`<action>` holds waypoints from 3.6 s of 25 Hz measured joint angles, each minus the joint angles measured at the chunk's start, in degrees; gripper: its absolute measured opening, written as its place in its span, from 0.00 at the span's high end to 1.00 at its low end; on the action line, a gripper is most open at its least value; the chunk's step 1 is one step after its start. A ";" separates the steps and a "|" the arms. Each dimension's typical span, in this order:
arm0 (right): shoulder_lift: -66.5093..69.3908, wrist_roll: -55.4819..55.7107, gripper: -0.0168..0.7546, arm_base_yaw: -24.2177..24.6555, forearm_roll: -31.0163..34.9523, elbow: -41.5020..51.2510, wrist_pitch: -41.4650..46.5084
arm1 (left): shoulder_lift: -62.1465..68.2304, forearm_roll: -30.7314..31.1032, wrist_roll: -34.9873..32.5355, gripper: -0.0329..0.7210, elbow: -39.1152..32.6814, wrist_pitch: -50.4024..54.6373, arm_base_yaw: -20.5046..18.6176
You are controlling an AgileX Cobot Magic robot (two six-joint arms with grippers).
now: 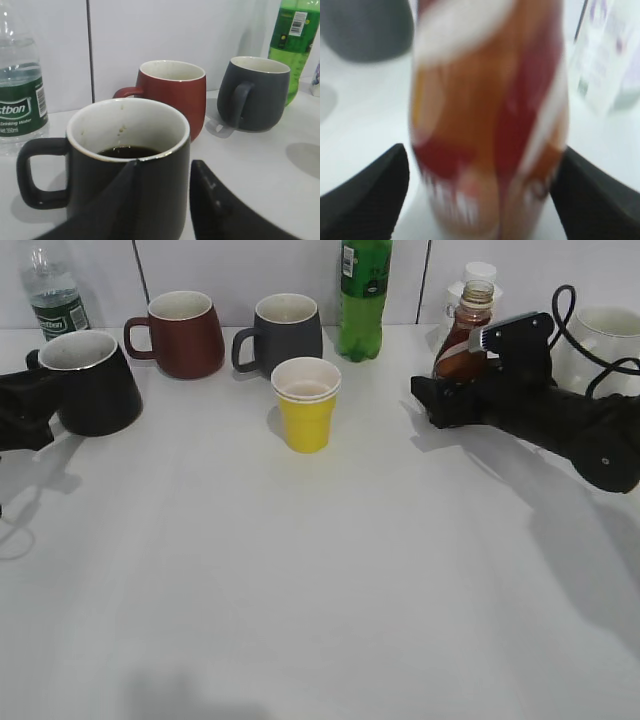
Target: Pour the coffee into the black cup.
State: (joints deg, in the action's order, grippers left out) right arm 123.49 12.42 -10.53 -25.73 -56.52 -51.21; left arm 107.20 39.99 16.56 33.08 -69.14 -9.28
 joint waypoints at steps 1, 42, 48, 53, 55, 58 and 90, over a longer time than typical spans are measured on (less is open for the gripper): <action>-0.64 0.05 0.12 0.00 0.00 0.70 0.06 | -0.04 0.00 0.00 0.62 0.00 0.00 0.00; -44.82 10.30 0.24 -8.16 4.42 7.77 70.96 | -37.60 10.53 44.45 0.23 -0.07 55.48 23.29; -51.15 9.73 0.24 -11.25 7.59 3.87 84.88 | -45.59 8.01 46.24 0.24 -0.07 65.55 32.44; -60.59 7.85 0.24 -11.32 14.75 3.67 90.12 | -50.04 -0.59 46.24 0.24 -0.07 80.61 39.22; -64.47 5.56 0.24 -11.36 18.05 3.67 91.76 | -51.83 -4.03 46.18 0.26 -0.07 86.40 42.19; -70.52 2.01 0.24 -11.38 21.67 3.67 94.82 | -55.02 -11.48 41.50 0.28 0.18 95.50 46.47; -123.96 -7.61 0.25 -11.43 20.97 25.93 116.64 | -107.62 -34.64 -6.30 0.30 -1.14 135.38 51.42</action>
State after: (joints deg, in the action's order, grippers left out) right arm -0.47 4.81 -21.96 -4.76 -30.59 65.43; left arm -0.42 5.35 10.27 31.94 66.24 42.14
